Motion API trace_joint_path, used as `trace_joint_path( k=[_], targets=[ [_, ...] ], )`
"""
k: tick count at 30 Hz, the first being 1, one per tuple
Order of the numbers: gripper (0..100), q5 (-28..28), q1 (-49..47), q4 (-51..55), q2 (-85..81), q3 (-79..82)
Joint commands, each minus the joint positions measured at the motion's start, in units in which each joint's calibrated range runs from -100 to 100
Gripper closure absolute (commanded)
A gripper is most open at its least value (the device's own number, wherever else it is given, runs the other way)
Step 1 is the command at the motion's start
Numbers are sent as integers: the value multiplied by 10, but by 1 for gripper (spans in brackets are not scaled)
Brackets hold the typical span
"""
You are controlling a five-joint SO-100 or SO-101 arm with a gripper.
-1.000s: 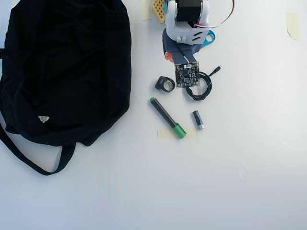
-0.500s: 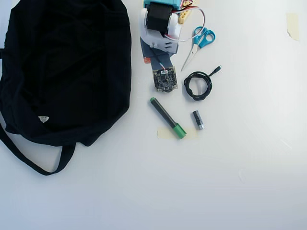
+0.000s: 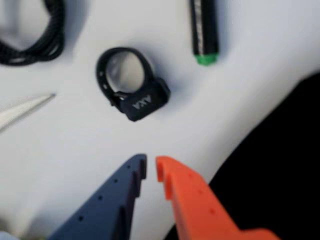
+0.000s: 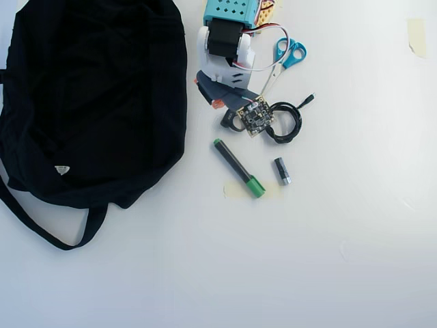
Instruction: Put the bike light into the black bag
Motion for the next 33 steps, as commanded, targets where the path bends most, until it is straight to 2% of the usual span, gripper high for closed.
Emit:
trace_joint_path(
  k=[1,9,18,28,33],
  targets=[
    [97,37,-10,-6,-5,-3],
    [97,88,-15,-7,-4,-9],
    [96,79,-43,-38,-3,-4],
    [75,74,-51,-38,0,-2],
    [72,65,-51,-38,19,-2]
  ],
)
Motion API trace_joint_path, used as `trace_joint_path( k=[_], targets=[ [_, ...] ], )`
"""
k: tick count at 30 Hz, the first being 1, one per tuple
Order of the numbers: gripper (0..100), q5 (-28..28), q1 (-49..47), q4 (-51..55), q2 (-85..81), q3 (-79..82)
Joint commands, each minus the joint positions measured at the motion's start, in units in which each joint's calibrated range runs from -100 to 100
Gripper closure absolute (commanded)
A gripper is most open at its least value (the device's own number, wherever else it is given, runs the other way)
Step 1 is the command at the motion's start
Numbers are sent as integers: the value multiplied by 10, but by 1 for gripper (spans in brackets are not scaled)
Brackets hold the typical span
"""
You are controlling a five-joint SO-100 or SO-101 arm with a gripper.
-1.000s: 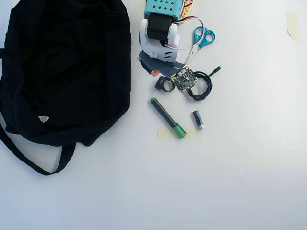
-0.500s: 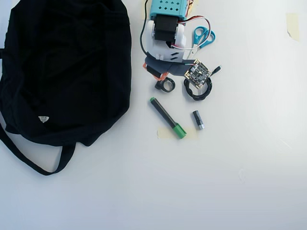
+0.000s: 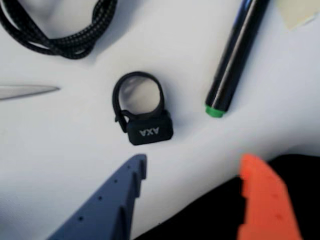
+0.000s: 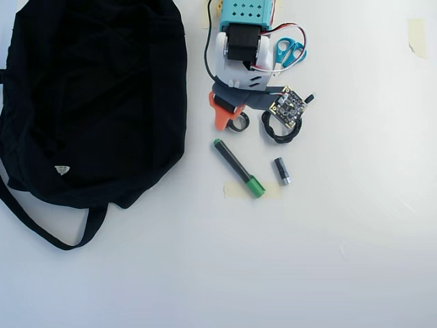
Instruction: Put the bike light into the black bag
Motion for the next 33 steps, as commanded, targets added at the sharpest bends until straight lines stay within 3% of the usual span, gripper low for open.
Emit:
trace_joint_path(
  k=[1,12,19,33],
  targets=[
    [72,-15,-6,-8,11,-2],
    [72,-59,-45,-27,34,-1],
    [72,-59,-44,-81,69,31],
    [72,-65,-25,-81,111,33]
  ],
)
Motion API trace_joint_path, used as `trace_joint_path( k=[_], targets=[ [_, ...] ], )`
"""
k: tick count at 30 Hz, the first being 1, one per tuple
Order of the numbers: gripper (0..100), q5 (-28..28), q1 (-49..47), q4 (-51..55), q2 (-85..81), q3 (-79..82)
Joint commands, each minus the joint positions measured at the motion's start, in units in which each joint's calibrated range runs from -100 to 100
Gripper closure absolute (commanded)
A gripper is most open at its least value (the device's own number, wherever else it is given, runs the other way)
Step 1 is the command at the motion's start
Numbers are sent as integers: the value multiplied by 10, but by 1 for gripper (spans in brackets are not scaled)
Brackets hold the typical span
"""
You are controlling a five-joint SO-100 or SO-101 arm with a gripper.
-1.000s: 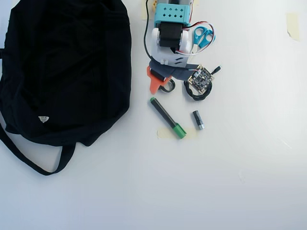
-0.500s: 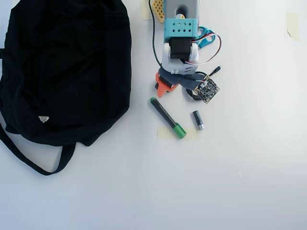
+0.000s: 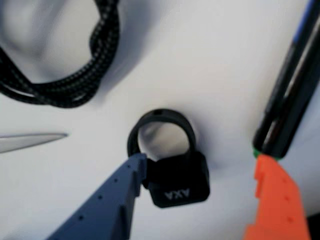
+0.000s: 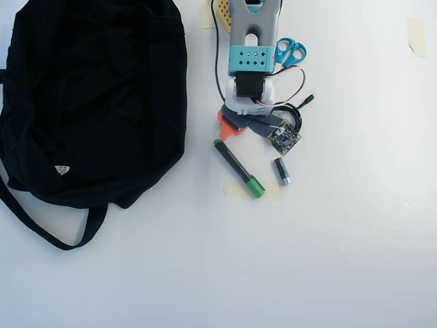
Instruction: Put the bike light into the black bag
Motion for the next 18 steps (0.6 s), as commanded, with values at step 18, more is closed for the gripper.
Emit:
trace_joint_path(
  k=[18],
  targets=[
    [72,-4,7,-61,-1,50]
  ],
)
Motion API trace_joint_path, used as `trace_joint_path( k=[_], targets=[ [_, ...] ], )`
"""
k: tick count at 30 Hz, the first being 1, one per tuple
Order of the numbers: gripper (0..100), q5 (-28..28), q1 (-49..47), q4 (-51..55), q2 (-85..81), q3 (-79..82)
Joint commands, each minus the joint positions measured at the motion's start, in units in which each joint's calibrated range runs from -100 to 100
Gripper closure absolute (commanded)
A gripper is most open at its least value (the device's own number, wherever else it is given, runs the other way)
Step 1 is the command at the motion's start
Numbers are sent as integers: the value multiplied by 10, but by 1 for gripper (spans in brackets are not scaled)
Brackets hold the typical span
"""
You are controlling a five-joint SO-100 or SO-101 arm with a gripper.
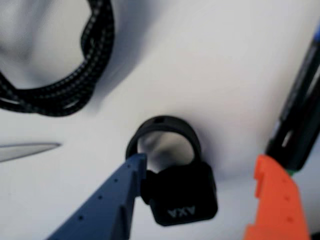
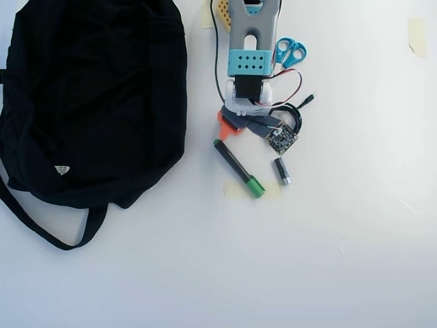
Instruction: Put the bike light into the black bag
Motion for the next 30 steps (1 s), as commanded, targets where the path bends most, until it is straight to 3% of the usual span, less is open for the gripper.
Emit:
trace_joint_path(
  k=[1,21,30],
  targets=[
    [72,-2,8,-5,-4,0],
    [73,-1,11,-56,50,-9],
    [98,-1,11,-56,49,-11]
  ],
)
